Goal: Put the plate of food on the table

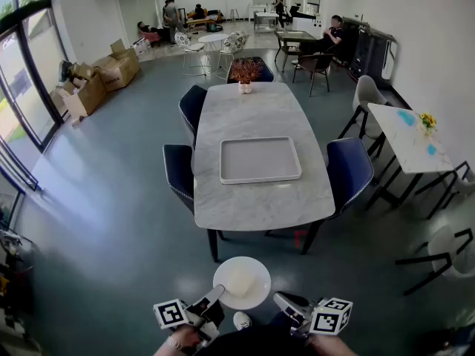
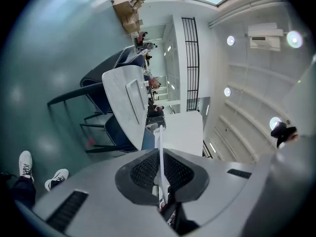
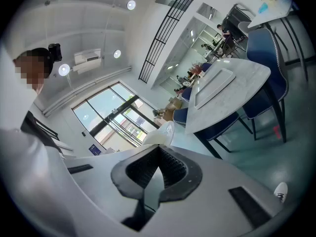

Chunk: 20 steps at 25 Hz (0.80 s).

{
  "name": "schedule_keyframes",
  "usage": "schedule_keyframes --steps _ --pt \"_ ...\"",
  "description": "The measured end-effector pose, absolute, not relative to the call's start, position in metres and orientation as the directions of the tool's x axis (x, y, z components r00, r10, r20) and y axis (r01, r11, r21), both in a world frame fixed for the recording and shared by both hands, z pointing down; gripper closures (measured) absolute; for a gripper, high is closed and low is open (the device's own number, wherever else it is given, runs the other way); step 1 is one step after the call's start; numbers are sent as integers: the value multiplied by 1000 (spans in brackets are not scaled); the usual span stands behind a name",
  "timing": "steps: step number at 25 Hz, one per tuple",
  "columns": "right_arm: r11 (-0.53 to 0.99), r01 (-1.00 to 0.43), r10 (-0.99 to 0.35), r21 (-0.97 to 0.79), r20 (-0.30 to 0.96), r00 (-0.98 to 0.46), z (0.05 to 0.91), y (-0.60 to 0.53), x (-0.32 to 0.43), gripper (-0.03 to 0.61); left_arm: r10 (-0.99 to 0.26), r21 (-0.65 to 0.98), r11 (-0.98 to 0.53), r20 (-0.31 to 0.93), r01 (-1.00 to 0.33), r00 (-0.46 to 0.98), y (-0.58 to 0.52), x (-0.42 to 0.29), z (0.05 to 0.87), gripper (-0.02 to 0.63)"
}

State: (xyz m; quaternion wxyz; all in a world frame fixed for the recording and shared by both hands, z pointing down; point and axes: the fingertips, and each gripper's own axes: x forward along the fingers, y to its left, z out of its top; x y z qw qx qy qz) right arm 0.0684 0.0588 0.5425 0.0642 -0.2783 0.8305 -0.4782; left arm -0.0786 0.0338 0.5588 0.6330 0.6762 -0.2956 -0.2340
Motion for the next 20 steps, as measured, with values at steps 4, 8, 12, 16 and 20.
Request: schedule_keyframes --steps 4,8,12,16,20 --pt "382 -425 -523 -821 187 -832 541 61 68 569 -697 994 -22 64 -111 715 36 -80 559 592" --pt "391 -396 -521 -831 155 -839 539 64 65 569 -700 995 -17 60 -101 712 40 -82 557 592" --pt "383 -417 -523 -825 178 -833 538 65 64 568 -701 994 -17 62 -104 711 41 -84 558 592" --pt "365 -393 -534 -844 156 -831 544 64 66 568 -705 995 -24 55 -102 707 42 -87 557 592" --pt "341 -363 -529 -867 142 -836 546 61 68 566 -704 993 -32 58 -114 707 40 -86 559 592"
